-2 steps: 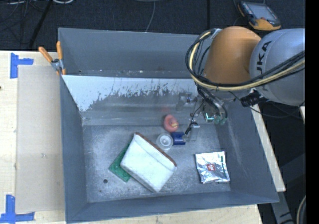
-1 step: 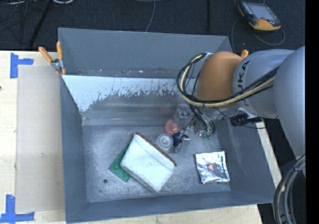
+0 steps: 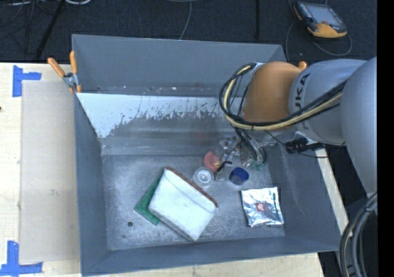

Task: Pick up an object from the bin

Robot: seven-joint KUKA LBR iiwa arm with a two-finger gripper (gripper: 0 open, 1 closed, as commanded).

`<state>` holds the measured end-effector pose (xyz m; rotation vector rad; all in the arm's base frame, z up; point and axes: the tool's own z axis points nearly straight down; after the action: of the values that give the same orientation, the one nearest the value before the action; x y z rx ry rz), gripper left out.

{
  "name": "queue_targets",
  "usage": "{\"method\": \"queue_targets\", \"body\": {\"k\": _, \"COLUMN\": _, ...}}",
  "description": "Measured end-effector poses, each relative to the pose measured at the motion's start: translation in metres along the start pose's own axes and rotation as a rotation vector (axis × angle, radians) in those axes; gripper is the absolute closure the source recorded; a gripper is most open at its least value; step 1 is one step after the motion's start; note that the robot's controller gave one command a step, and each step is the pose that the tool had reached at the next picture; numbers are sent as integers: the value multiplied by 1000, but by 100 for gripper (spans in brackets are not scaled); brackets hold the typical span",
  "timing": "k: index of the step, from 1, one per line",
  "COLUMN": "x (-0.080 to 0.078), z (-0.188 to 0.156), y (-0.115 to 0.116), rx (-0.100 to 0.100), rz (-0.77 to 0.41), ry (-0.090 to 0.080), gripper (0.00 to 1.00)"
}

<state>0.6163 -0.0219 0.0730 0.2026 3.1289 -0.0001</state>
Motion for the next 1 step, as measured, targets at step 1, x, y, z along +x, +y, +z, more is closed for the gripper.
{"method": "queue_targets", "body": {"k": 1, "x": 2, "z": 2, "y": 0, "rx": 0, "rz": -1, "ry": 4, "gripper": 0}}
